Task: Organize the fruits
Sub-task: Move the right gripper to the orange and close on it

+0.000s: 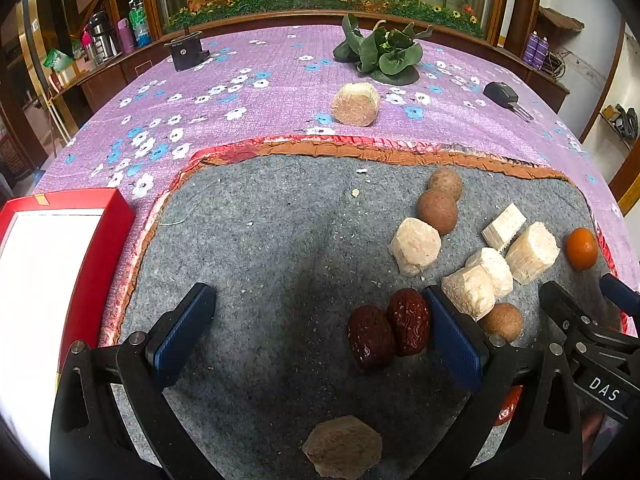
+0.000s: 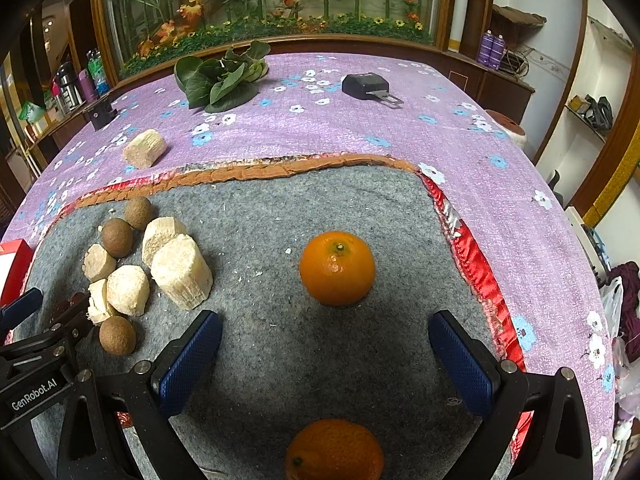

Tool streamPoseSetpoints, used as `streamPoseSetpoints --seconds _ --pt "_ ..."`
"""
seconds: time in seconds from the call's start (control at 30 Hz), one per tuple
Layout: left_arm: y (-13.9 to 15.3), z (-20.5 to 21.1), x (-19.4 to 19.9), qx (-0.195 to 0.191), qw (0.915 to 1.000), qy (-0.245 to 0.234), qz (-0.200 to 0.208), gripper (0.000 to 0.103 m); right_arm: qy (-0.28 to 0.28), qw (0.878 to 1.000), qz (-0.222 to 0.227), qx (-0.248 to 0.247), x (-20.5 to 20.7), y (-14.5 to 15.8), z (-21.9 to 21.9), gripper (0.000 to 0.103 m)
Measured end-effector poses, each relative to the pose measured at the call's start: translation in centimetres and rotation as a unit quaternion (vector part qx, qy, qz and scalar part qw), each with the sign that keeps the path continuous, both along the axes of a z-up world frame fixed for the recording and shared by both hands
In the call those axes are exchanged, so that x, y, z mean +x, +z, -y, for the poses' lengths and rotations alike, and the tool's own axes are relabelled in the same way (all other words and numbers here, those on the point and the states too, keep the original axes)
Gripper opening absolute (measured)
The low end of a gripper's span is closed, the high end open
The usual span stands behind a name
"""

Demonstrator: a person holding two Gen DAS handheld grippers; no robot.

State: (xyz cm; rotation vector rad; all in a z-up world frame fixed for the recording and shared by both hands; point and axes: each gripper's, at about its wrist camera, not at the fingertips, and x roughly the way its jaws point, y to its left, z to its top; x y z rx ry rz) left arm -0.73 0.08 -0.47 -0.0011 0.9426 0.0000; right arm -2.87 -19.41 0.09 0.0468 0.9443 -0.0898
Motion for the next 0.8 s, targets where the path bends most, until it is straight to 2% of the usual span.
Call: streamPoseSetpoints --seconds 0.1,0.2,0.27,0.37,0.5,0.53,0.57,0.6,0.67,0.7,0.8 --pt "0.0 0.0 0.0 0.0 1.0 0.0 0.0 0.103 0.018 1.0 -0.006 0.002 -0.1 0.1 0.0 0.103" --pt "0.3 0.1 -0.1 0.0 0.9999 -0.016 -0.003 0.103 0.076 0.997 -0.025 0.015 -0.4 0.5 0.5 0.103" --pt "0.4 0.0 -1.0 0.007 0.9988 -0.047 -0.002 0.103 0.095 0.995 -0.013 0.025 -1.7 1.3 1.5 0.1" --pt "1.9 -2.0 -3.8 0.024 0.9986 -0.048 0.006 0.103 0.111 0.993 0.031 0.011 -3.7 3.3 3.1 0.099" --pt "5.4 -4.1 -8.1 0.023 0.995 -0.056 0.079 0.103 0.103 0.991 0.088 0.0 -4.9 5.9 5.3 0.099" --pt "5.7 -4.0 -8.6 0.038 0.9932 -0.069 0.086 0.103 0.096 0.991 0.094 0.002 -4.7 6.2 5.6 0.099" --pt "5.8 -4.5 -9.0 0.024 0.9938 -0.078 0.076 0.103 0.085 0.992 0.09 0.005 -4.1 6.2 5.9 0.099" --pt "5.8 -4.5 -9.0 0.041 0.9938 -0.081 0.063 0.103 0.079 0.994 0.081 0.011 -3.5 6.3 6.1 0.099" --pt "4.9 -4.6 -9.6 0.031 0.9938 -0.083 0.067 0.103 0.07 0.995 0.06 0.029 -1.9 6.1 6.1 0.099" --pt "4.7 -4.7 -9.7 0.025 0.9947 -0.083 0.055 0.103 0.066 0.996 0.05 0.033 -1.1 6.0 5.9 0.099" --pt "4.1 -4.5 -10.7 -0.016 0.9952 -0.085 0.044 0.103 0.042 0.996 0.043 0.058 0.5 5.9 6.4 0.099"
